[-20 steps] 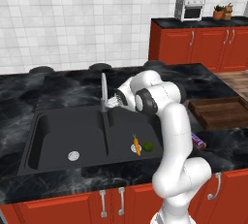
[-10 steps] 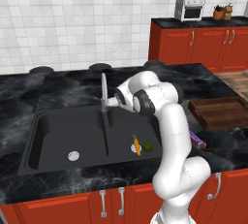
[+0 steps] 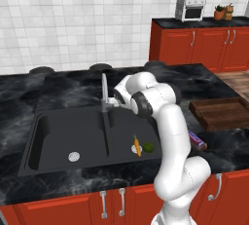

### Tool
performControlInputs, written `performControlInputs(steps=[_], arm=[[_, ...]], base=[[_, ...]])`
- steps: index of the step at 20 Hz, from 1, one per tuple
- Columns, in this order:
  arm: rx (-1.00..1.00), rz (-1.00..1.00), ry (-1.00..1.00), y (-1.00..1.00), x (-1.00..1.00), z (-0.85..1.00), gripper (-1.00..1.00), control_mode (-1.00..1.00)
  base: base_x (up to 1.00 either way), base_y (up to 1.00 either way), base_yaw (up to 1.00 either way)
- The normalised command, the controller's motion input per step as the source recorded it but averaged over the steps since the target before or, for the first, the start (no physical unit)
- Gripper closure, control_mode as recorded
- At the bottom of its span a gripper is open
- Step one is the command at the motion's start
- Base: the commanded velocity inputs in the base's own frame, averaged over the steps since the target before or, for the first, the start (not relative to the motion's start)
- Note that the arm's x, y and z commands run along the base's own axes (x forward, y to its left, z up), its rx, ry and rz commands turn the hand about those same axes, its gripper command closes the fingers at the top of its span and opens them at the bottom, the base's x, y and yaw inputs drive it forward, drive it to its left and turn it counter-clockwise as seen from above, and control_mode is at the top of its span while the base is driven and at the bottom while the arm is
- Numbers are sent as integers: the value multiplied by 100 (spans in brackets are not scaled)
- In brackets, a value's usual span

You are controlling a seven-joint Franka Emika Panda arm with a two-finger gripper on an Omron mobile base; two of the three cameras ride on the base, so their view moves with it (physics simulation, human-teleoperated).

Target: Pick up all produce items and place them in the sink. Turn on the sink faucet to wash them. Then turn the sink off and put them in the tray.

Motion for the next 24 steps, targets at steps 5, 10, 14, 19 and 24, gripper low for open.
performControlInputs(steps=[5,10,14,19,24], arm=[[13,-5,5,-90,0,-55,100,-100],[14,-1,1,-95,0,-61,100,-100],[15,0,2,-92,0,-62,100,-100],[16,0,2,-90,0,-66,100,-100],[11,0,1,-65,0,-43,100,-100]], base=[[0,0,0],[0,0,0],[0,0,0],[0,0,0],[0,0,0]])
